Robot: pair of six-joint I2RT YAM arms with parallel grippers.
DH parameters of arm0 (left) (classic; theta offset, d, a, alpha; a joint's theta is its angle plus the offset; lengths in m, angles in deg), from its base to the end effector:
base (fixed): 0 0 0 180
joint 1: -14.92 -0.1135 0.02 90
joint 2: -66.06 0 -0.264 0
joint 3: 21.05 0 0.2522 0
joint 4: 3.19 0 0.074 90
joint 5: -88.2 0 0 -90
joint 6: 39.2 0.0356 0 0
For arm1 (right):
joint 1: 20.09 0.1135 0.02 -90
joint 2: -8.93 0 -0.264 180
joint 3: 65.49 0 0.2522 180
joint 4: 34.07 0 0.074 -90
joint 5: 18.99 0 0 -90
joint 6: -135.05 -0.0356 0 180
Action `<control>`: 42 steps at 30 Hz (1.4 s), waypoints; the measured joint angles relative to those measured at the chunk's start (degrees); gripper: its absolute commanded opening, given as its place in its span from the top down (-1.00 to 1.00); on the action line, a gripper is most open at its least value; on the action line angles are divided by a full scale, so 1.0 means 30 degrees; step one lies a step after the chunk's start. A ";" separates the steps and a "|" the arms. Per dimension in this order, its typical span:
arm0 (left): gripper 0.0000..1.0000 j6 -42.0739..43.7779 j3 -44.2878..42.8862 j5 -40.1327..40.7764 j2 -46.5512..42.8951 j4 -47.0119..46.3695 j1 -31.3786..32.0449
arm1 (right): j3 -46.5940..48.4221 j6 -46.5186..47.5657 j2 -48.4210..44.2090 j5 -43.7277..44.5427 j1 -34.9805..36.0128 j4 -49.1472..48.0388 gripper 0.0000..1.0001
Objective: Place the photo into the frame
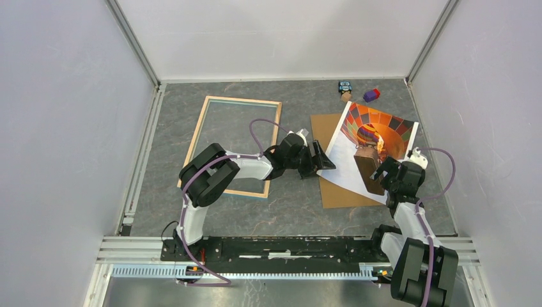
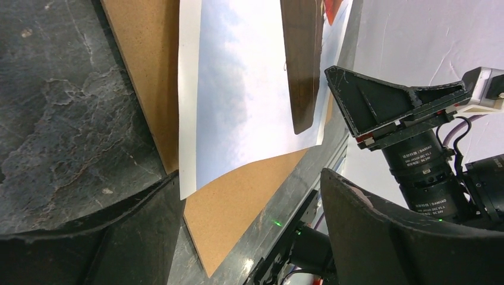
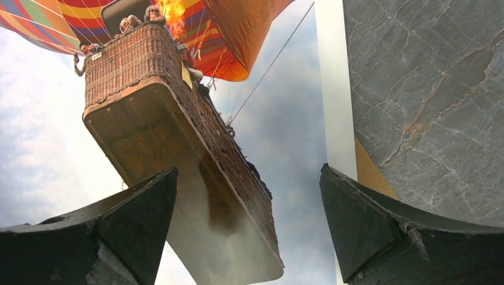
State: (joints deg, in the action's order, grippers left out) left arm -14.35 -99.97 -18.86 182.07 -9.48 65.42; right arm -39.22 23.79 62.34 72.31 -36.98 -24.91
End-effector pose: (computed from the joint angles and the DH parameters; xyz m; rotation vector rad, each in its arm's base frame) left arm 0.2653 -0.3382 0.1433 -0.1061 2.4757 -1.3844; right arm 0.1676 -0.0517 0.1455 0.7323 2.0790 0.0176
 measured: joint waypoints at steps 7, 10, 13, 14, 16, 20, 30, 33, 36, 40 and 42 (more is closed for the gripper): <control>-0.36 -0.0146 -0.0219 -0.0146 0.0138 -0.0102 -0.0102 | -0.0007 0.0000 0.0022 -0.0007 0.0000 -0.0036 -0.90; -0.33 -0.0138 -0.0743 -0.0692 0.0583 -0.0175 -0.0357 | -0.0015 0.0000 -0.0029 -0.0007 0.0000 -0.0036 -0.90; -0.33 -0.0138 -0.1588 -0.1683 0.1275 -0.0044 -0.0809 | -0.0080 0.0007 -0.0109 -0.0015 0.0000 -0.0066 -0.90; -0.32 -0.0131 -0.2018 -0.2113 0.1588 0.0015 -0.0998 | -0.0087 0.0007 -0.0146 -0.0022 0.0000 -0.0058 -0.90; -0.32 -0.0131 -0.2922 -0.2987 0.2273 0.0117 -0.1341 | -0.0095 0.0007 -0.0160 -0.0029 0.0000 -0.0051 -0.90; -0.33 -0.0029 -0.4488 -0.4175 0.3249 0.0750 -0.1872 | -0.0109 0.0007 -0.0160 -0.0036 0.0000 -0.0073 -0.90; -0.01 0.0444 -1.0426 -0.6258 0.6688 0.2994 -0.2477 | -0.0182 0.0000 -0.0321 -0.0087 0.0007 -0.0058 -0.90; -0.02 0.0444 -1.1825 -0.6513 0.7759 0.3475 -0.2528 | -0.0197 0.0000 -0.0321 -0.0087 0.0007 -0.0066 -0.90; -0.02 0.0452 -1.3253 -0.6506 0.8750 0.4291 -0.2601 | -0.0219 0.0000 -0.0379 -0.0095 0.0007 -0.0080 -0.90; 0.00 0.0765 -1.4834 -0.6324 0.9726 0.5625 -0.2761 | -0.0248 0.0000 -0.0408 -0.0095 0.0007 -0.0080 -0.90; 0.07 0.0896 -1.5511 -0.6346 1.0076 0.6142 -0.2834 | -0.0248 0.0000 -0.0415 -0.0095 0.0022 -0.0087 -0.90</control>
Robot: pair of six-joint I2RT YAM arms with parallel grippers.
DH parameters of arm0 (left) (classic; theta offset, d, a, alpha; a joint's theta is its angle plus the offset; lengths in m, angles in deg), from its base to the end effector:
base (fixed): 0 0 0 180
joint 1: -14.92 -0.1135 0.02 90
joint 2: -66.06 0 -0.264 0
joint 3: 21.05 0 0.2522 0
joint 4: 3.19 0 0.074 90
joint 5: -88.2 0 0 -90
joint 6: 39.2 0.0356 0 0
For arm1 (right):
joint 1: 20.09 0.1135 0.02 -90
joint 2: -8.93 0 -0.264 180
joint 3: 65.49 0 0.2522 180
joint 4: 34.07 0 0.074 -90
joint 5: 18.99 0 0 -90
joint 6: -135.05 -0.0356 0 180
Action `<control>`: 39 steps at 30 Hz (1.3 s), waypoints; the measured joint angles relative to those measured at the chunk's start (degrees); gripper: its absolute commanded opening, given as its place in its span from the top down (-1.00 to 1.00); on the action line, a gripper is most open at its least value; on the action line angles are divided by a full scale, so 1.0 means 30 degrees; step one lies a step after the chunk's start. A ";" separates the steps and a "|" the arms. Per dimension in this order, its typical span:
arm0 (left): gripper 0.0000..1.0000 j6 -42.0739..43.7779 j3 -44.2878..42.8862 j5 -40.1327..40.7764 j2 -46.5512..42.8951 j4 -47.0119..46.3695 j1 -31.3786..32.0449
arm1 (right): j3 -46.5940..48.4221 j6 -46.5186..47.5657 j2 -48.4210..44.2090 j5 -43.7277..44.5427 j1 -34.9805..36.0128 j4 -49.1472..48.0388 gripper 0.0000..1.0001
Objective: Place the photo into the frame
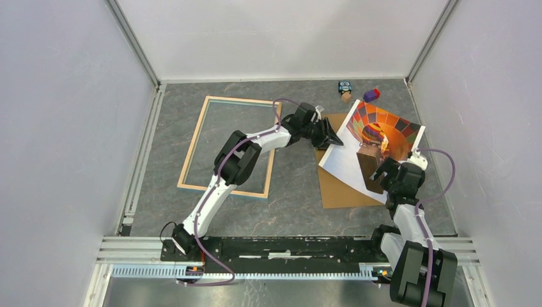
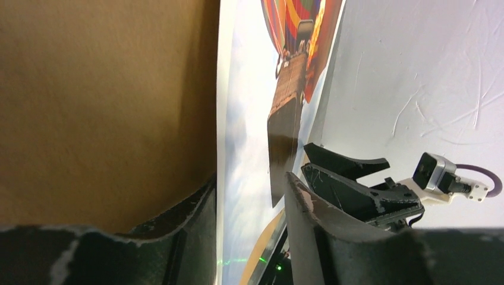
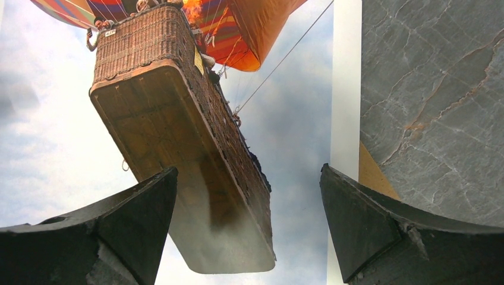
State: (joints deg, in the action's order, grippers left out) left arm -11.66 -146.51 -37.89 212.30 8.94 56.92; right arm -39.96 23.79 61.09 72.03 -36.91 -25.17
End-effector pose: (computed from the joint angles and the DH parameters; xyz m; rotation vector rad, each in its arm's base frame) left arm 0.4033 -0.3913 0.1149 -0.0081 2.5627 -1.5886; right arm 0.1651 -0.0506 0.1453 0.7242 2.0677 0.0242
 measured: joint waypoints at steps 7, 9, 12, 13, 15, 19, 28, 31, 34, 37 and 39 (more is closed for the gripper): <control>0.40 0.0131 -0.1639 -0.0080 0.1188 0.0765 -0.0182 | -0.0007 -0.0007 0.0007 0.0007 0.0073 -0.0007 -0.90; 0.51 0.0233 -0.1923 -0.0146 0.1341 0.0918 -0.0189 | -0.0007 0.0000 0.0007 0.0015 0.0095 -0.0007 -0.90; 0.63 0.0612 -0.2426 -0.0175 0.1392 0.1508 -0.0189 | -0.0029 0.0000 -0.0095 0.0000 0.0131 0.0015 -0.91; 0.75 0.0743 -0.2688 -0.0182 0.1392 0.1712 -0.0189 | -0.0066 0.0007 -0.0175 0.0000 0.0168 0.0036 -0.91; 0.94 0.0984 -0.3075 -0.0204 0.1392 0.2004 -0.0189 | -0.0146 0.0029 -0.0393 -0.0015 0.0277 0.0087 -0.95; 0.95 0.1494 -0.3541 -0.0335 0.1392 0.2528 -0.0189 | -0.0160 0.0189 -0.0750 -0.0379 0.0452 0.0437 -0.96; 0.95 0.6470 -0.4073 0.1632 -0.0168 0.9479 0.0087 | -0.0153 0.1188 -0.2324 -0.0656 0.1494 0.1399 -0.96; 0.95 0.8466 -0.2871 0.3424 -0.2871 1.2043 0.0335 | -0.0153 0.1413 -0.2943 -0.0721 0.1792 0.1596 -0.96; 0.95 1.0280 -0.2346 0.5574 -0.6105 1.4586 0.0539 | -0.0146 0.1581 -0.3395 -0.0838 0.1989 0.1610 -0.96; 0.95 1.1810 -0.2346 0.7992 -0.9275 1.6684 0.0612 | -0.0146 0.1683 -0.3446 -0.0867 0.2106 0.1654 -0.96; 0.95 1.2743 -0.2477 0.9850 -1.1183 1.8200 0.0466 | -0.0146 0.1690 -0.3446 -0.0874 0.2113 0.1661 -0.96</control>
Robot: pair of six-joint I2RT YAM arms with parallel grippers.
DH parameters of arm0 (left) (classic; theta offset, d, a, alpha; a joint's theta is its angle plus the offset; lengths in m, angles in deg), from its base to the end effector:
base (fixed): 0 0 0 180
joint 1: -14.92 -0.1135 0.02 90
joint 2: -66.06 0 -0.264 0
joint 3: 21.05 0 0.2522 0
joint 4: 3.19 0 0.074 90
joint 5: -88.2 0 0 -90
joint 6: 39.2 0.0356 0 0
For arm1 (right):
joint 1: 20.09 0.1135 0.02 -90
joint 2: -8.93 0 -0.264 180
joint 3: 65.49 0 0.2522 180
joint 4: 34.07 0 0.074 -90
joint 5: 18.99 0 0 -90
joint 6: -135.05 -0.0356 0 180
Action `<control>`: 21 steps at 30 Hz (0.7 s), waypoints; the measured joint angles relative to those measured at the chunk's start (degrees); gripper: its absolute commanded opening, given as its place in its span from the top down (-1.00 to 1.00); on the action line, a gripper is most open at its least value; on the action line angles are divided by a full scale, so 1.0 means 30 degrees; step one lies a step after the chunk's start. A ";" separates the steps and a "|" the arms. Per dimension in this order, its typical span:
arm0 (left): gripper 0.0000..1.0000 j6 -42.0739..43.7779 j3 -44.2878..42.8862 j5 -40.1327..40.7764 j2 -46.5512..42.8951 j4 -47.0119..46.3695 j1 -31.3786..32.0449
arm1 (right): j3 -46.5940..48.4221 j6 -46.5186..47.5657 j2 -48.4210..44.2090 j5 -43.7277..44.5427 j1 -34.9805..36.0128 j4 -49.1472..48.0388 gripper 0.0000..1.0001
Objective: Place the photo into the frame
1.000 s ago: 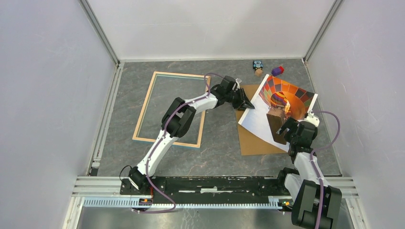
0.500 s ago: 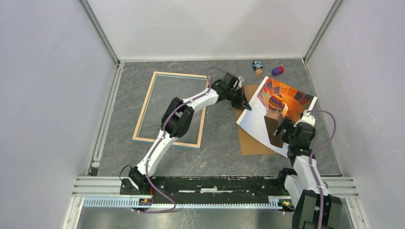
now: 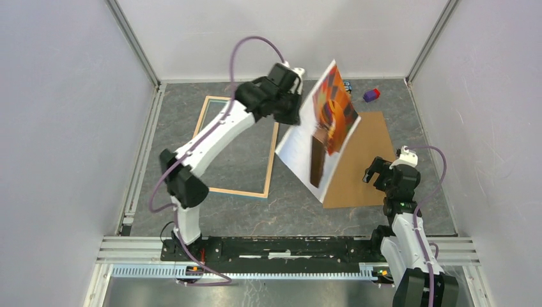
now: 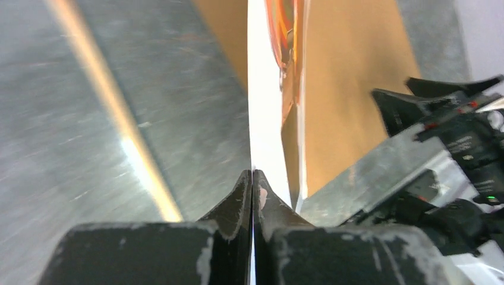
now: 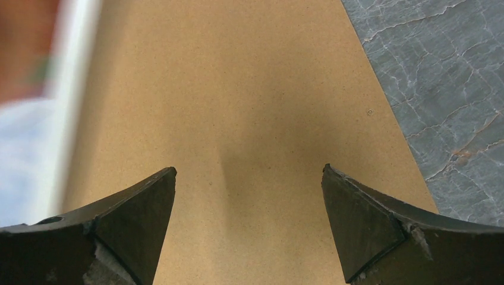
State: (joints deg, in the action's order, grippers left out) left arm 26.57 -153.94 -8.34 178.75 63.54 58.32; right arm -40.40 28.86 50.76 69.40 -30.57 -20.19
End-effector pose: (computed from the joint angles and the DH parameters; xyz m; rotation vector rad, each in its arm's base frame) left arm 0.3124 -0.3010 0.3648 0.4704 2.4453 -0.6705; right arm 0.1566 -0.0280 0.1611 0.4694 2.0533 0.0894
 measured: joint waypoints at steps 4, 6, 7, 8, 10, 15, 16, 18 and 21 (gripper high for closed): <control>0.95 0.1384 -0.0685 0.4918 -0.2667 0.3315 -0.0794 | 0.0000 -0.0007 0.0007 -0.0117 0.0124 -0.0007 -0.96; 0.95 0.1982 -0.0925 0.7985 -0.3497 0.4896 -0.1282 | 0.0000 -0.0015 0.0051 -0.0219 0.0168 -0.0022 -0.96; 0.95 0.2229 -0.0947 0.9857 -0.3905 0.5690 -0.1494 | 0.0000 -0.0029 0.0109 -0.0306 0.0211 -0.0044 -0.96; 0.95 0.2382 -0.0947 1.1599 -0.4306 0.6462 -0.1676 | 0.0000 -0.0051 0.0189 -0.0372 0.0248 -0.0066 -0.96; 0.96 0.2579 -0.0947 1.4630 -0.4932 0.7723 -0.1821 | 0.0000 -0.0102 0.0364 -0.0481 0.0350 -0.0153 -0.95; 0.96 0.2667 -0.0736 1.9700 -0.6273 0.9865 -0.1690 | 0.0000 -0.0168 0.0743 -0.0641 0.0576 -0.0197 -0.95; 0.95 0.2667 -0.0452 2.0181 -0.6426 0.9989 -0.1661 | 0.0000 -0.0168 0.0772 -0.0663 0.0597 -0.0204 -0.95; 0.95 0.2645 0.0714 2.1179 -0.6528 1.0316 -0.1479 | 0.0000 -0.0168 0.0801 -0.0692 0.0619 -0.0240 -0.95; 0.96 0.2448 0.2135 2.1325 -0.5406 1.0579 -0.1129 | 0.0000 -0.0160 0.0801 -0.0685 0.0634 -0.0291 -0.95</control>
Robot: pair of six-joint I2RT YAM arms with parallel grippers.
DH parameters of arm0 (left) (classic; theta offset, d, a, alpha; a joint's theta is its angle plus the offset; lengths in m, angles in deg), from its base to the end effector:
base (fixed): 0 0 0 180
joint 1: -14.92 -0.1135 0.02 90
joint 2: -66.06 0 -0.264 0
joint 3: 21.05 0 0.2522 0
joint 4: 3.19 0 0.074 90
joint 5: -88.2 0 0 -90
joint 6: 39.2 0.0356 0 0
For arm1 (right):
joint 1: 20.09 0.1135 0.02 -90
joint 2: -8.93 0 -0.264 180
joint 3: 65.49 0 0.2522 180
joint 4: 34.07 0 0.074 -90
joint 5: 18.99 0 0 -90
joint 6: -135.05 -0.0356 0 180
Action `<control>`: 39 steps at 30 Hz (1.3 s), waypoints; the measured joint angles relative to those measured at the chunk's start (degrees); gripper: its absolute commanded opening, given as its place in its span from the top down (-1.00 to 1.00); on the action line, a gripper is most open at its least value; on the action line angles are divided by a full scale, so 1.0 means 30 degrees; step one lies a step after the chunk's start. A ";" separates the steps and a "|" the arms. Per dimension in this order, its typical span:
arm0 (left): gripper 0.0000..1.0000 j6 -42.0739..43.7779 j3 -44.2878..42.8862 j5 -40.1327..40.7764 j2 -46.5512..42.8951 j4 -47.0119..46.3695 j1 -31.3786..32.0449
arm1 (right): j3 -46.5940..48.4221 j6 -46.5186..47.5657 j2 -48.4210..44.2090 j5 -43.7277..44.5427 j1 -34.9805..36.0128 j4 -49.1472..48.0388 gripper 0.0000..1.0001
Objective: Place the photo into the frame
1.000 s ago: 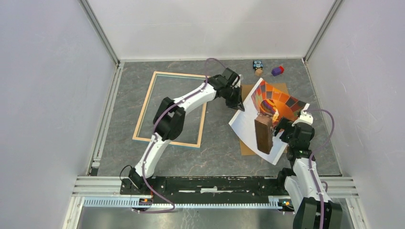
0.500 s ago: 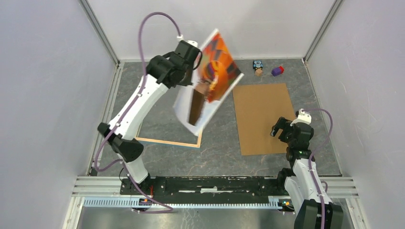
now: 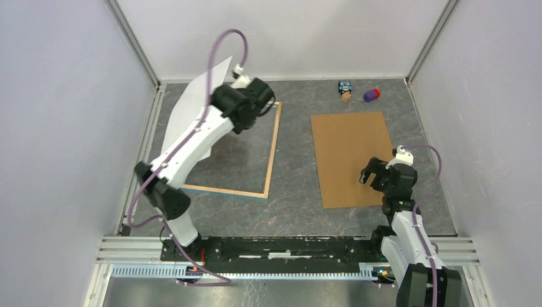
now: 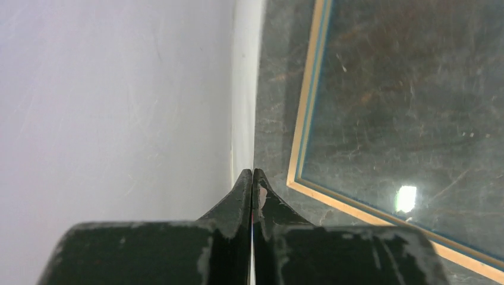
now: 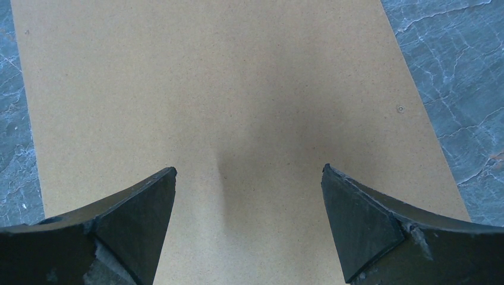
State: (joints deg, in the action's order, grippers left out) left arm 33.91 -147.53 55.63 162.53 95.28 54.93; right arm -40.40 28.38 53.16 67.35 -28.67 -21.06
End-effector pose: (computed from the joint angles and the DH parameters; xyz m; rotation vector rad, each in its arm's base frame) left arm 0.2509 -0.1714 0.4153 0.2174 2.2129 0.8648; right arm 0.1604 -0.0219 0.1567 0.4297 2.0907 0.1512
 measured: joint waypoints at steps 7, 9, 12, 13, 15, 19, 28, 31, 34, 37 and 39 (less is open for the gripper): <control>0.96 -0.0576 0.1909 -0.0503 0.5493 -0.0750 0.1668 | 0.0000 0.0000 0.0058 0.0000 0.0073 -0.0015 -0.95; 0.96 -0.0685 0.2091 -0.0874 0.6492 -0.1005 0.2178 | 0.0000 0.0000 0.0160 0.0000 0.0073 -0.0022 -0.95; 0.96 -0.0736 0.2703 -0.1610 0.7249 -0.1457 0.2863 | 0.0000 0.0000 0.0270 0.0000 0.0073 -0.0022 -0.95; 0.95 -0.0736 0.2922 -0.1800 0.7308 -0.1596 0.3009 | 0.0000 0.0000 0.0284 0.0000 0.0073 -0.0022 -0.94; 0.96 -0.0736 0.3526 -0.2222 0.7322 -0.2025 0.3322 | 0.0000 -0.0007 0.0299 -0.0007 0.0073 -0.0022 -0.94; 0.95 -0.0721 0.4503 -0.3118 0.7322 -0.3045 0.3708 | 0.0000 0.0000 0.0408 -0.0073 0.0102 -0.0029 -0.94; 0.96 -0.0532 0.5297 -0.3599 0.7359 -0.4969 0.4087 | 0.0000 0.0000 0.0408 -0.0080 0.0117 -0.0029 -0.94; 0.96 -0.0131 0.5297 -0.3519 0.7388 -0.5574 0.4073 | 0.0000 0.0000 0.0408 -0.0080 0.0117 -0.0029 -0.94; 0.96 0.0109 0.5144 -0.3279 0.7643 -0.5923 0.4022 | 0.0000 0.0007 0.0408 -0.0073 0.0168 -0.0029 -0.94; 0.95 0.0415 0.4976 -0.3162 0.7970 -0.6207 0.3840 | 0.0000 0.0007 0.0408 -0.0073 0.0197 -0.0022 -0.94; 0.96 0.0714 0.4976 -0.3140 0.8116 -0.6470 0.3628 | 0.0000 0.0007 0.0408 -0.0073 0.0204 -0.0022 -0.94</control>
State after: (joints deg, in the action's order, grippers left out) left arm 36.05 -132.61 46.21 186.88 75.87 65.82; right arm -40.40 28.40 54.38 67.13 -28.06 -21.13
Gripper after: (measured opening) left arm 0.029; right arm 0.971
